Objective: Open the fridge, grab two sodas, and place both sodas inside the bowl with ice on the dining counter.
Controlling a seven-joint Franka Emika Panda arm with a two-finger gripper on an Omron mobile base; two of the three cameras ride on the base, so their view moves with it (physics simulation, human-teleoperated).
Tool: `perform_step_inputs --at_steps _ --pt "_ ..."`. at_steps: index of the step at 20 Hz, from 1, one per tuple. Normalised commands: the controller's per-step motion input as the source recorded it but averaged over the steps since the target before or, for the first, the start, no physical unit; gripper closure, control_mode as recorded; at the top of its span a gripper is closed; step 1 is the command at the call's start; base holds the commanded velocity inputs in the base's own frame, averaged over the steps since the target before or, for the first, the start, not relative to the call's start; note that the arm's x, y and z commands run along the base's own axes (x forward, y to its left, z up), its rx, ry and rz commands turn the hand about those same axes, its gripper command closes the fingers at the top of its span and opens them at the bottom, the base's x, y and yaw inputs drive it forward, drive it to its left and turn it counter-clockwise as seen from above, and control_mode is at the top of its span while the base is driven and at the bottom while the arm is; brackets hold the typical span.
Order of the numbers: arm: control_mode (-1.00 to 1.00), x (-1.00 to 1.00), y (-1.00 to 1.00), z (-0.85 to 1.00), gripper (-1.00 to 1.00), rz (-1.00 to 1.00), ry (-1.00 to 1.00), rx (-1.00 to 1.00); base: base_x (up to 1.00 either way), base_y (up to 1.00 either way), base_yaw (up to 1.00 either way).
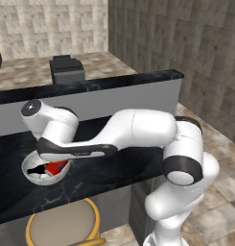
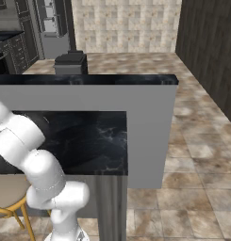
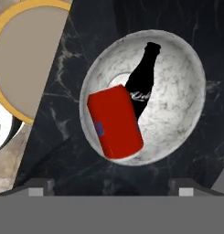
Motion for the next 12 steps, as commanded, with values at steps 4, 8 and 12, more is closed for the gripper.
perform_step_inputs --at_steps 4,8,12 --pt "-1.00 -0.49 -0.97 0.16 -1.00 -0.08 -0.11 0.18 0.00 0.00 0.00" --pt "-1.00 -0.42 -1.00 0.31 -1.00 -0.09 -0.08 0.22 0.00 0.00 0.00" --pt "-1.00 -0.40 -1.00 0.37 -1.00 -0.09 -0.07 0.22 0.00 0.00 0.00"
